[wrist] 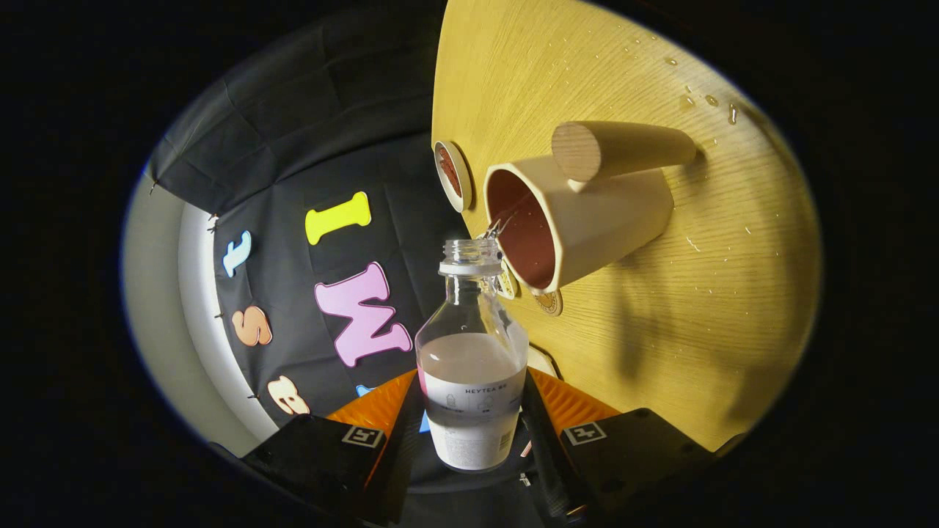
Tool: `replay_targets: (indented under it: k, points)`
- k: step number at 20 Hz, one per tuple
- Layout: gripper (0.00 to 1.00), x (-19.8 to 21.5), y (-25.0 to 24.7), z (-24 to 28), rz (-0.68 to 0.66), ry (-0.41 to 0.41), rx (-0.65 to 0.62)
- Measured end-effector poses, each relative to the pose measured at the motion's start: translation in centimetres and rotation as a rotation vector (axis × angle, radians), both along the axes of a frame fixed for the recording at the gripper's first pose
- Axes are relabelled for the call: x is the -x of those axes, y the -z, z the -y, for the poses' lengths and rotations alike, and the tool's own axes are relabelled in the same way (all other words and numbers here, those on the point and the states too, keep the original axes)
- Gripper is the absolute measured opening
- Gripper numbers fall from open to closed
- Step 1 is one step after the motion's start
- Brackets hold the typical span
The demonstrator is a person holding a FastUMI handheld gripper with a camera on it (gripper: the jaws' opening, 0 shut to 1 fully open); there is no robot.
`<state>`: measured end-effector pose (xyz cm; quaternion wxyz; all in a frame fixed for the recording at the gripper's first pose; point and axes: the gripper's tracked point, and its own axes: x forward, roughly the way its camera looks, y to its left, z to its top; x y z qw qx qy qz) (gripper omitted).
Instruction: Take the bottle from table, then pour the juice into the cup, finally place the bottle on the coaster
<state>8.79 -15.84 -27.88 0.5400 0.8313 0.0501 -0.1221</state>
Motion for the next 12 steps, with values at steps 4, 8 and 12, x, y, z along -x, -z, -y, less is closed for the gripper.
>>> replay_targets:
  k: [4, 8, 12]
  points:
    - [0.74, -0.5, -0.2, 0.0, 0.008, -0.002, -0.012]
    - [0.74, -0.5, -0.6, -0.4, 0.009, 0.003, -0.035]
    - [0.74, -0.8, -1.0, -0.7, 0.017, 0.015, -0.07]
